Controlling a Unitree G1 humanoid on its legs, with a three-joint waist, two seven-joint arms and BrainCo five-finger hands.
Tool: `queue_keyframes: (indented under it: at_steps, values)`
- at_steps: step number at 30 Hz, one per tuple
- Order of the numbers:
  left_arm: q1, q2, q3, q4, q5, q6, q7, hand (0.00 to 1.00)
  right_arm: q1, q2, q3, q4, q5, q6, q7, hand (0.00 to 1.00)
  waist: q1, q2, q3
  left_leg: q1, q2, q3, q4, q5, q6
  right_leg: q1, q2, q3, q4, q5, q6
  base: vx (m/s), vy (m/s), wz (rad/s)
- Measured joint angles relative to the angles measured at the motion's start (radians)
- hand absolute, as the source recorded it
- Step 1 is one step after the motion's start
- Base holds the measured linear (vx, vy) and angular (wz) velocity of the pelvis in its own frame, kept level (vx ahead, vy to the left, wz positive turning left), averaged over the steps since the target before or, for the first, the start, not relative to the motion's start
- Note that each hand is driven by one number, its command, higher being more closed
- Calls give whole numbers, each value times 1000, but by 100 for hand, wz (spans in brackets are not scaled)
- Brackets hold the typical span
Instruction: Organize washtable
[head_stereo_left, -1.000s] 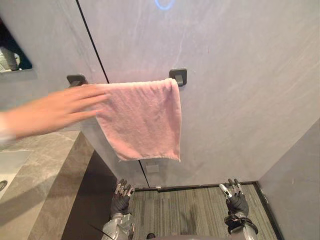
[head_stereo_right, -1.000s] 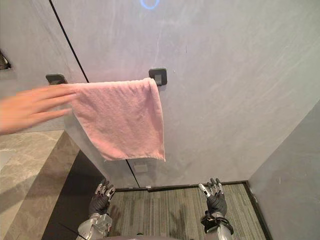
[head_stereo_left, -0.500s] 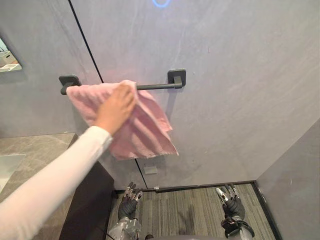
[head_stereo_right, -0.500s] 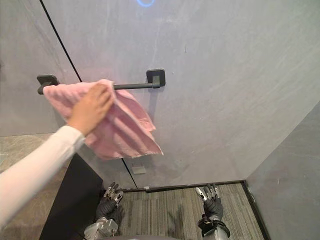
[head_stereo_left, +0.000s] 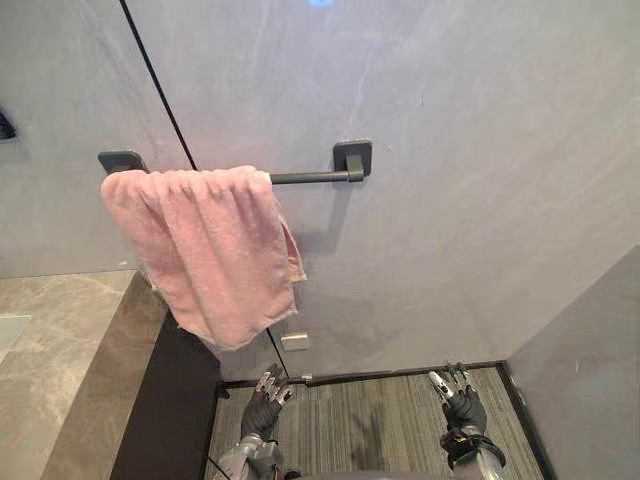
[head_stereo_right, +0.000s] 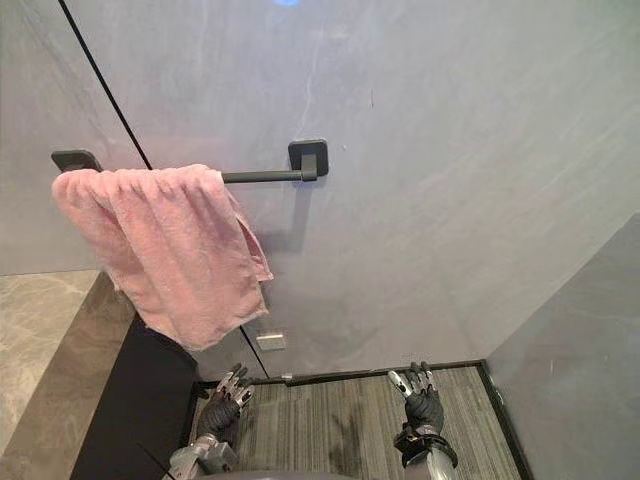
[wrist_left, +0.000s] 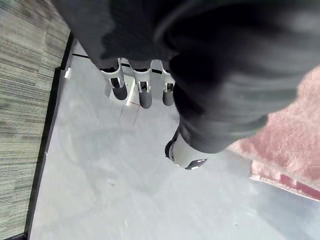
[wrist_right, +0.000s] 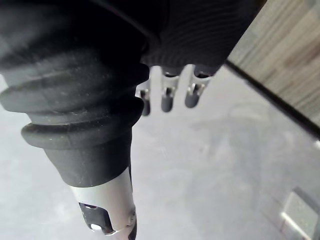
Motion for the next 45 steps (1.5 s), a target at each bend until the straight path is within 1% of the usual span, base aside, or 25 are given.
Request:
queue_keyframes:
  at_steps: [3, 5, 8, 9, 11, 12, 13, 14, 15, 16, 17, 18, 19, 20, 22, 25, 28, 30, 31, 34, 36, 38, 42, 44, 45]
  values:
    - [3, 5, -2, 1, 0, 0, -6, 0, 0, -1, 0, 6, 0, 0, 0, 0, 0, -2, 0, 2, -1, -1, 0, 0, 1, -1, 0, -1, -1, -1, 0, -48, 12, -2]
    - [2, 20, -25, 0, 1, 0, -20, 0, 0, -2, 0, 13, 0, 0, 1, 0, -1, -2, 0, 0, -1, -5, 0, -1, 1, -1, -1, -6, -1, -9, 3, -50, 9, 5]
    - [8, 76, -104, -59, 2, 4, -46, 0, -2, -9, 0, 39, 0, 0, 15, 0, -8, -2, 0, -8, -1, -13, -1, -7, -1, -3, -2, -16, -1, -10, 3, -36, 9, 11]
    - [14, 95, -121, -115, 0, 6, -60, 0, -2, -15, 0, 40, 0, 0, 21, 0, -14, -2, 0, -13, -2, -17, -1, -6, -1, -4, -2, -17, -1, -10, 3, -13, 10, 10]
    - [32, 118, -125, -309, -30, 4, -100, 0, -14, -22, 0, 46, 0, 1, 26, 0, -27, -2, 1, -13, -2, -18, -1, -7, -1, -5, -2, -16, -2, -11, 3, -2, 5, 2]
    - [31, 119, -116, -356, -45, 3, -107, 0, -17, -24, 0, 46, 0, 1, 27, 0, -28, -2, 1, -14, -2, -18, 0, -7, -1, -5, -1, -16, -4, -11, 3, 13, 2, -6]
    - [24, 119, -84, -468, -90, -4, -109, 0, -17, -30, 0, 46, 0, 1, 35, 0, -31, 0, 1, -17, -1, -19, 0, -7, -1, -10, 0, -15, -6, -10, 4, 19, -2, -6]
    - [20, 116, -47, -529, -114, -8, -109, 0, -15, -34, 0, 46, 0, 1, 40, 0, -32, 0, 1, -19, -1, -21, 0, -7, -1, -12, 0, -14, -8, -10, 4, 35, -5, -7]
    - [19, 110, 1, -582, -137, -22, -107, 0, -16, -37, -1, 46, -1, 1, 45, 0, -35, 1, 0, -21, -1, -22, 0, -6, -1, -13, 0, -14, -9, -9, 4, 60, -8, -3]
    - [8, 96, 83, -636, -159, -42, -101, 0, -16, -36, -2, 46, -1, 1, 47, 0, -38, 1, 0, -22, -1, -23, 4, -1, 1, -13, 1, -14, -11, -3, 6, 71, -8, -1]
    - [1, 86, 129, -656, -162, -52, -99, 0, -15, -36, -5, 46, -1, 1, 47, 0, -38, 1, 0, -22, -2, -24, 6, -1, 1, -11, 1, -15, -11, 2, -1, 90, -6, 3]
    - [-9, 60, 222, -690, -168, -76, -73, 0, -15, -36, -8, 46, -1, 1, 47, 0, -39, 1, 1, -21, -2, -26, 6, -1, 1, 0, 2, -15, -16, 7, -2, 89, -4, 5]
    - [-20, 46, 262, -706, -176, -87, -56, 0, -15, -35, -8, 46, -1, 1, 47, 0, -38, 0, 1, -20, -2, -28, 6, -1, 1, 3, 2, -15, -17, 7, -2, 111, -2, 9]
    - [-34, 15, 330, -748, -178, -116, -1, 0, -15, -27, -8, 46, -2, 1, 47, 0, -35, -3, 7, -9, -2, -30, 7, -1, 1, 16, 1, -18, -17, 7, -2, 77, 0, 8]
    - [-42, 0, 359, -791, -150, -142, 77, 0, -16, -23, -7, 45, -4, 1, 47, 0, -26, -7, 13, 0, -2, -33, 6, -2, 1, 28, 1, -20, -17, 6, -2, 33, 6, 8]
    - [-46, -5, 388, -810, -28, -154, 190, 0, -21, -17, 2, 40, -11, 2, 49, 0, -22, -5, 21, 8, -2, -38, 4, -6, 3, 38, -1, -22, -18, 2, -2, -39, 9, 4]
    - [-89, -2, 481, -821, 51, -153, 283, 0, -26, -14, 2, 22, -13, 12, 59, 0, -23, 0, 24, 9, -2, -39, 0, -16, 1, 39, 0, -23, -17, -6, -3, -66, 9, 3]
    - [-113, 12, 547, -847, 71, -154, 314, 0, -20, -23, 0, 22, -18, 16, 59, 0, -24, 2, 24, 8, -1, -39, -1, -16, 1, 33, 1, -23, -18, -15, 2, -78, 5, 1]
    - [-139, 35, 585, -847, 101, -156, 345, 0, -13, -28, -3, 22, -20, 17, 64, 0, -23, 2, 24, 7, -1, -39, -1, -16, 1, 33, 1, -24, -19, -15, 2, -44, 3, 2]
    - [-156, 66, 665, -847, 165, -156, 401, 0, -14, -37, -16, 24, -31, 23, 64, 0, -24, 4, 23, 3, -2, -41, -1, -16, 1, 30, 0, -23, -24, -15, 2, 0, 0, 0]
    - [-156, 67, 680, -845, 177, -155, 418, 0, -14, -38, -18, 24, -38, 25, 64, 0, -24, 4, 23, 0, -2, -42, -1, -12, 2, 29, 1, -23, -26, -15, 2, 0, 0, 0]
    - [-167, 88, 690, -823, 177, -148, 425, 0, -14, -41, -22, 24, -42, 34, 64, 0, -23, 4, 23, -5, -2, -43, 0, -10, 3, 28, 2, -25, -29, -4, -2, 43, -4, 3]
    - [-216, 232, 692, -702, 173, -122, 407, 0, -22, -56, -24, 24, -45, 39, 65, 0, -21, 5, 22, -26, -1, -53, 1, -9, 3, 17, 5, -31, -32, 0, -7, 54, -11, 4]
    - [-276, 347, 692, -583, 147, -107, 368, 0, -22, -71, -30, 24, -51, 40, 66, 0, -21, 5, 27, -32, -1, -58, 5, -9, 3, 14, 5, -38, -32, 0, -7, 55, -7, 6]
    - [-291, 372, 692, -553, 135, -103, 361, 0, -23, -74, -29, 24, -51, 40, 66, 0, -21, 4, 28, -35, -1, -59, 6, -9, 2, 12, 5, -39, -33, 0, -7, 16, -3, 4]
